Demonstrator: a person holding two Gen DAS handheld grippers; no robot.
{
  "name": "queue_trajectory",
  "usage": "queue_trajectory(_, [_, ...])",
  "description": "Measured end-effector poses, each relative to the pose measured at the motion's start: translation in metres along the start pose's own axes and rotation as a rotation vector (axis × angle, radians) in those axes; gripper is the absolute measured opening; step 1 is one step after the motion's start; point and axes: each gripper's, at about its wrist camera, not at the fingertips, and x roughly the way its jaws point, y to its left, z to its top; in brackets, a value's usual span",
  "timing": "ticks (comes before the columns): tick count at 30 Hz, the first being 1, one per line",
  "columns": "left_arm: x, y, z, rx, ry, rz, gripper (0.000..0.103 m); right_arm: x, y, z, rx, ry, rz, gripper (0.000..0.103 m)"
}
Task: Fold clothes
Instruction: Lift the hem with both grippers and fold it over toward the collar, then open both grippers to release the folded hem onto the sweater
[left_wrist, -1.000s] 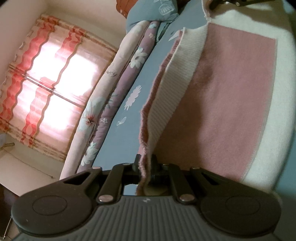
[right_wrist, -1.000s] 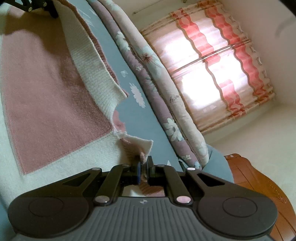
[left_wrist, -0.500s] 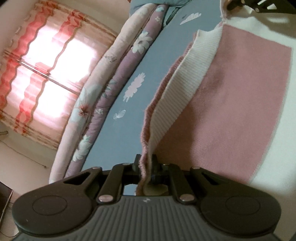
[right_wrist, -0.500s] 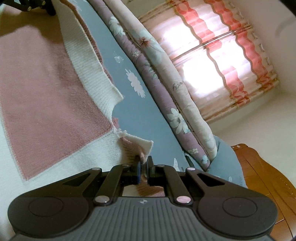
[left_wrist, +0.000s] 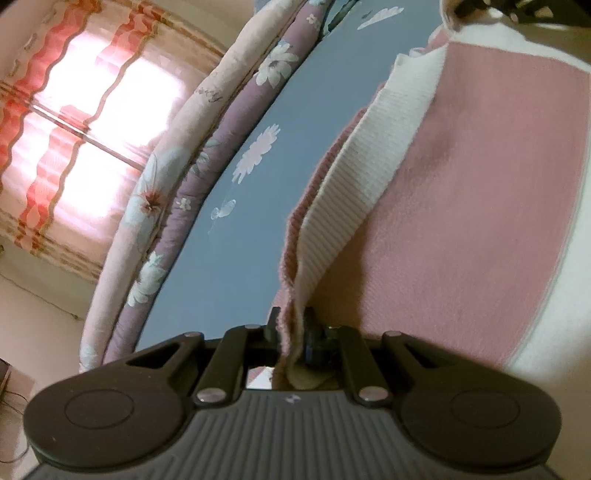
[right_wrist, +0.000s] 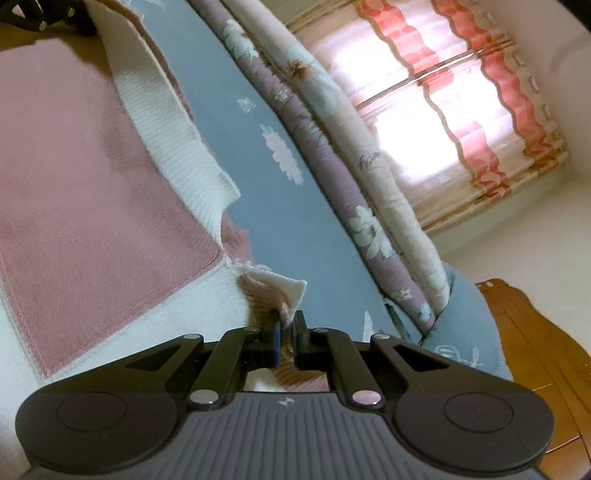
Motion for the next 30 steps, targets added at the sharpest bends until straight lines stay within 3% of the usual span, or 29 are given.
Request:
queue_trajectory(17, [0.015,0.017,0.003,-0.137,0.039,-0.083,0.017,0.014,0.014,-0.002,0.023,0.016,-0.015,0.01])
queue_trajectory(19, [0.017,0.026,0.004,-0.196,0.049,-0.114,0.023,0.014,0.009,-0.002,0.045,0.017,-0.015,0.02])
queue_trajectory(23, [0.019,0.057,-0.001,-0.378,0.052,-0.193,0.043,0.013,-0.014,-0.005,0.156,0.018,-0.003,0.064])
queue_trajectory(28, [0.019,0.089,-0.015,-0.58,0.041,-0.244,0.055,0.008,-0.048,-0.016,0.341,0.032,0.1,0.066])
queue_trajectory(30, [0.02,0.101,-0.023,-0.694,0.047,-0.255,0.065,0.005,-0.053,-0.02,0.378,0.036,0.118,0.066])
